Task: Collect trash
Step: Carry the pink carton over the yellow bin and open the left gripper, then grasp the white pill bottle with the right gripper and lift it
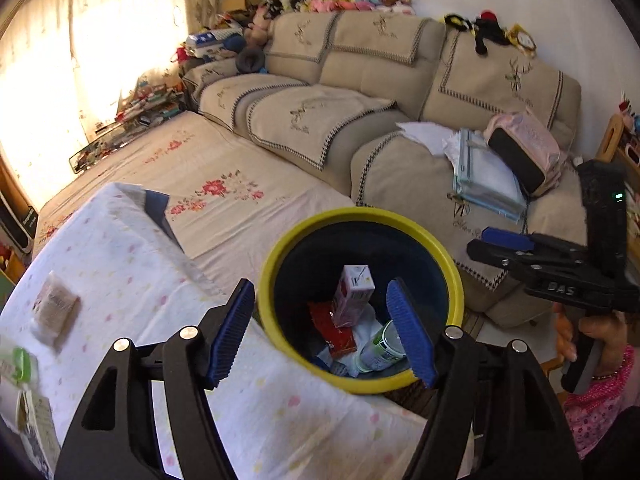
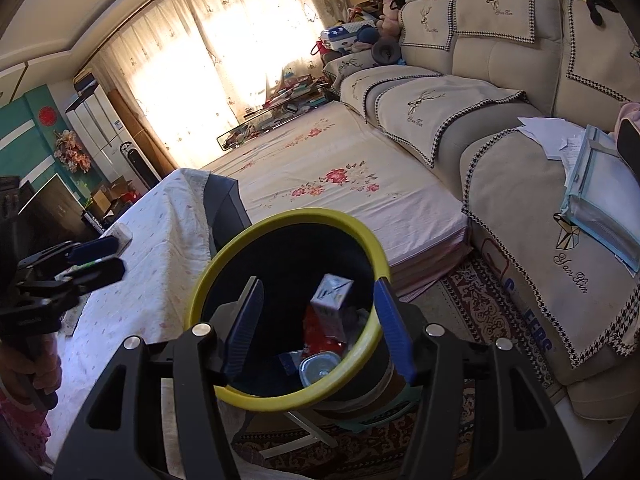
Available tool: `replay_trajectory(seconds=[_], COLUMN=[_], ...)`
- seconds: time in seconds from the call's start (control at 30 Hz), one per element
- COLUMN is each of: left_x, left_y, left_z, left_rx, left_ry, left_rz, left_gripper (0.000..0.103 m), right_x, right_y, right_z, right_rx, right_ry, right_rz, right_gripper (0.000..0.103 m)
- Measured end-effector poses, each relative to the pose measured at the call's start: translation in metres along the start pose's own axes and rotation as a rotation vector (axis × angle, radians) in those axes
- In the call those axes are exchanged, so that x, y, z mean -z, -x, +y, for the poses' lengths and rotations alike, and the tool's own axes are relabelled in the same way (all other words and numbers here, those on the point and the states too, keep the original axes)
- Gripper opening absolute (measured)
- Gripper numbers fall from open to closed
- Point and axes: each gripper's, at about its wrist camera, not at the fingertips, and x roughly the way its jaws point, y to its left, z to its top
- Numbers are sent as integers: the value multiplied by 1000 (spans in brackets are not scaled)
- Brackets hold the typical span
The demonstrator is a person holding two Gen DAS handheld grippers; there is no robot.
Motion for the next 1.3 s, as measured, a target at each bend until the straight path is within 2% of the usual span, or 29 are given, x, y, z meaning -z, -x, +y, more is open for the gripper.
replay_trajectory(seconds=[0.13,0.37,0.63,0.8,0.87,0.93,1.1,1.23,1.3], left_x=[29,91,160,203,217,233,261,263,264], left_y=[44,123,198,219,220,223,223,219,219], left_z=[21,80,152,202,220,238,261,265,265], left_rx=[-47,-189,-378,-474,-509,-541,-525,-515,-512], left_ry=[61,201,315,396,429,465,569,595,596], left_rz=[-84,-164,-248,-262,-260,-260,-288,-295,-296], left_gripper=[71,75,79,79,79,79,79,84,85], right_x=[2,3,1,-2,-5,-7,-11,-13,-17], right_y=[-6,-21,-43,-58,-65,-73,-95,-123,-142], right_z=[17,65,156,224,249,271,324,358,371], right_rx=[-16,-55,-141,-183,-204,-212,-227,-233,-234], right_ry=[32,115,262,380,413,453,568,632,647], right_rz=[16,56,103,120,119,115,107,113,125], right_gripper=[56,56,56,56,63,66,76,89,92])
